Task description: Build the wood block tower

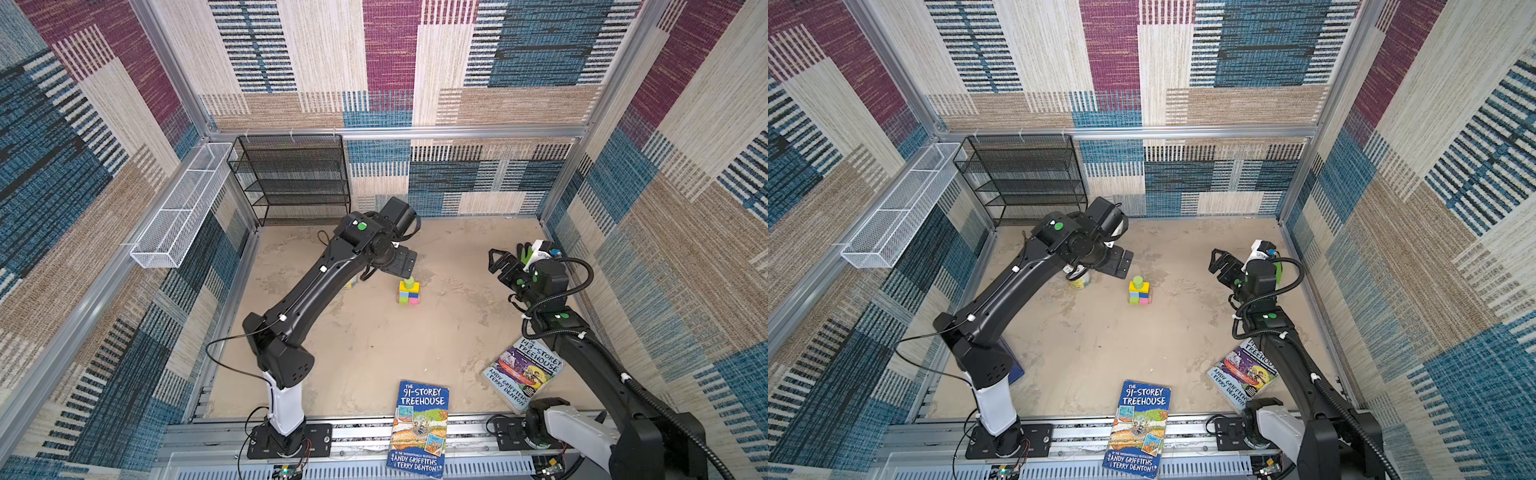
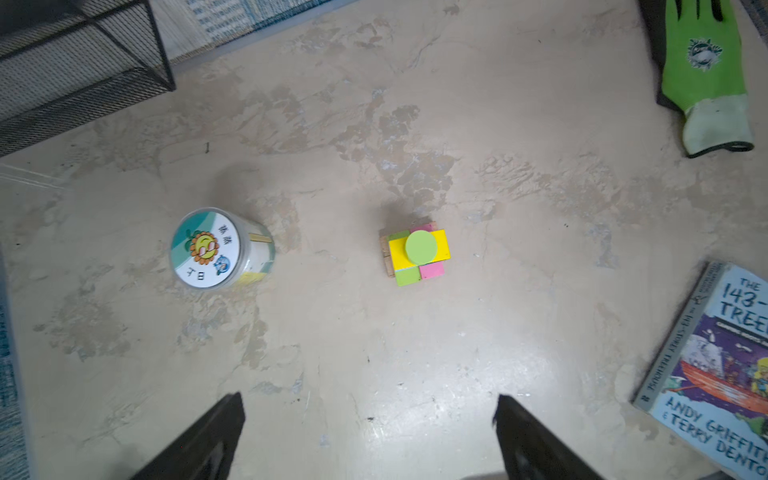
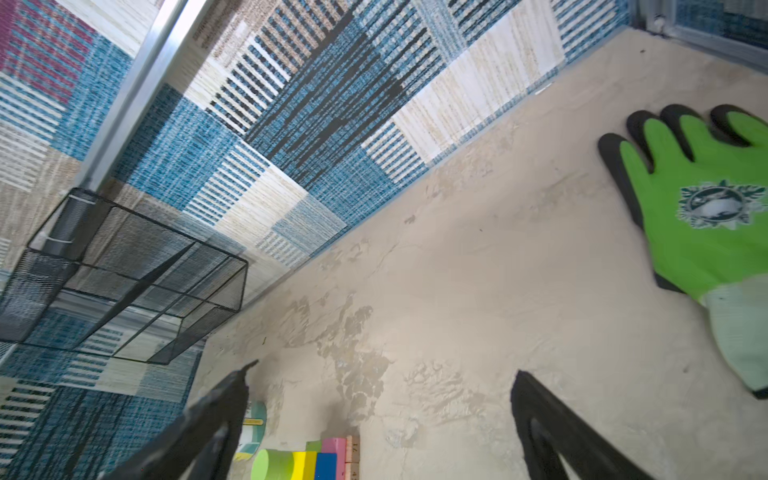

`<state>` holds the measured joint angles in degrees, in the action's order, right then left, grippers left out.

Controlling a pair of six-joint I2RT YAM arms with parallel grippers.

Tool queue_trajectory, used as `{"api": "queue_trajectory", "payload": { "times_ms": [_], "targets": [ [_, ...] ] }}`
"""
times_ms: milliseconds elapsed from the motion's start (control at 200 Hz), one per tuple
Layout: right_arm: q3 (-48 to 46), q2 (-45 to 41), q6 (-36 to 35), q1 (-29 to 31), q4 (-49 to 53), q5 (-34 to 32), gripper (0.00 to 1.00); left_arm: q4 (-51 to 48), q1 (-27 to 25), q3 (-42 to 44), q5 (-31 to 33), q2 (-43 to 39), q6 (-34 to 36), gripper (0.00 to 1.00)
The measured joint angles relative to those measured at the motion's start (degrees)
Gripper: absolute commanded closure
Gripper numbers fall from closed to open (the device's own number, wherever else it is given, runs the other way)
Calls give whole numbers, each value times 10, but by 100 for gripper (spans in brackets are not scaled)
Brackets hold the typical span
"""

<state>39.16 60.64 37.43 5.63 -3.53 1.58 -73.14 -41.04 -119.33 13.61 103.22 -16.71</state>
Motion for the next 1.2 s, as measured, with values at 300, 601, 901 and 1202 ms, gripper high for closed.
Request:
{"api": "queue_trajectory", "payload": {
  "times_ms": [300,601,901,1202],
  "targets": [
    [6,-11,-111,0,16,-86,0,169,45,317,45,-276,15,1],
    [-77,-43,-263,0,-68,-150,0,341,131,564,146,-428,24,1],
    [-166,47,-361,0,-236,-176,0,589,215,798,247,-422,89,1],
    [-224,164,-384,0,-441,-170,1,869,304,939,178,-346,153,1]
  ]
}}
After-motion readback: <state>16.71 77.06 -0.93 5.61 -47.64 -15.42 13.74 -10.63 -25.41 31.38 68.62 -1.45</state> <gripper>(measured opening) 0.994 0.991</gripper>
